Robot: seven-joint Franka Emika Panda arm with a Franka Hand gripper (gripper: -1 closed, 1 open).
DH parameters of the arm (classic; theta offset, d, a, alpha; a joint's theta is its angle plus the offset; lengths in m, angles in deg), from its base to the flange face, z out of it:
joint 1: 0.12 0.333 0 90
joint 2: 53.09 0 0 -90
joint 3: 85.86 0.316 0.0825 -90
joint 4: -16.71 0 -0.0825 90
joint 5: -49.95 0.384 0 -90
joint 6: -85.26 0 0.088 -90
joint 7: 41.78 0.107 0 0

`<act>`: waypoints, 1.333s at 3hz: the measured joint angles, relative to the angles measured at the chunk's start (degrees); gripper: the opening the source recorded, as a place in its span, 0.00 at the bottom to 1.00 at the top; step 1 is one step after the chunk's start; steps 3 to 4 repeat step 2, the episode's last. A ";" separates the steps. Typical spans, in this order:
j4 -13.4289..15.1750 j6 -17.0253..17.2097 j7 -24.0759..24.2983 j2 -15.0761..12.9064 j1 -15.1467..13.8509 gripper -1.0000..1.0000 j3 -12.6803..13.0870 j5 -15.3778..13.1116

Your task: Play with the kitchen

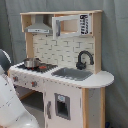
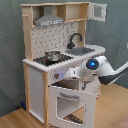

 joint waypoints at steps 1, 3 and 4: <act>-0.02 2.26 3.00 0.10 2.01 1.00 -1.65 -4.99; -0.02 4.36 5.54 0.10 3.48 1.00 -2.75 -9.50; -0.02 4.36 5.54 0.10 3.48 1.00 -2.75 -9.50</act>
